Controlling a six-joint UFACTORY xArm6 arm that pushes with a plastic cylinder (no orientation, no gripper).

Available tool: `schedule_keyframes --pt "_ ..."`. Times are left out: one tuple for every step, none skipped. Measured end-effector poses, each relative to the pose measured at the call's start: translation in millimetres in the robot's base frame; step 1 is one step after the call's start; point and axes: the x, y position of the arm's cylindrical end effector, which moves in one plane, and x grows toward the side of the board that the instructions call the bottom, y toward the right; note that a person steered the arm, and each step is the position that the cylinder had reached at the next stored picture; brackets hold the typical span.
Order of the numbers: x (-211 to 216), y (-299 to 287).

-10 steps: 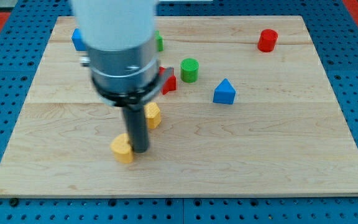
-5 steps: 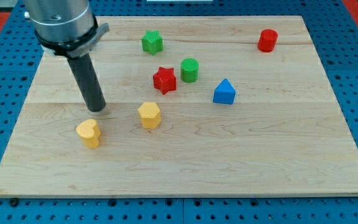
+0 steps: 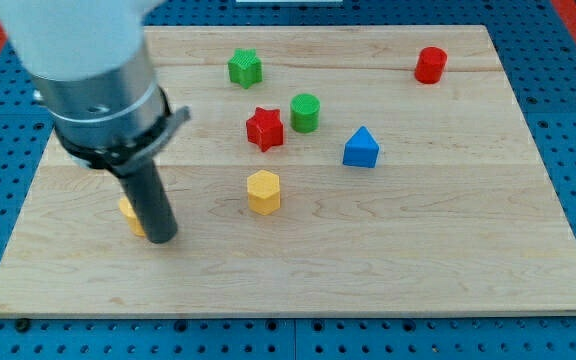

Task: Push the yellow heart to the left center of the board

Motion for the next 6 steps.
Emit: schedule_keyframes --pt "-33.7 -27.7" --pt "-36.2 -36.8" --pt "-35.8 -63.9" --pt "-18.8 -71.6" --pt "3.4 -86.5" --pt "-17.8 -95.8"
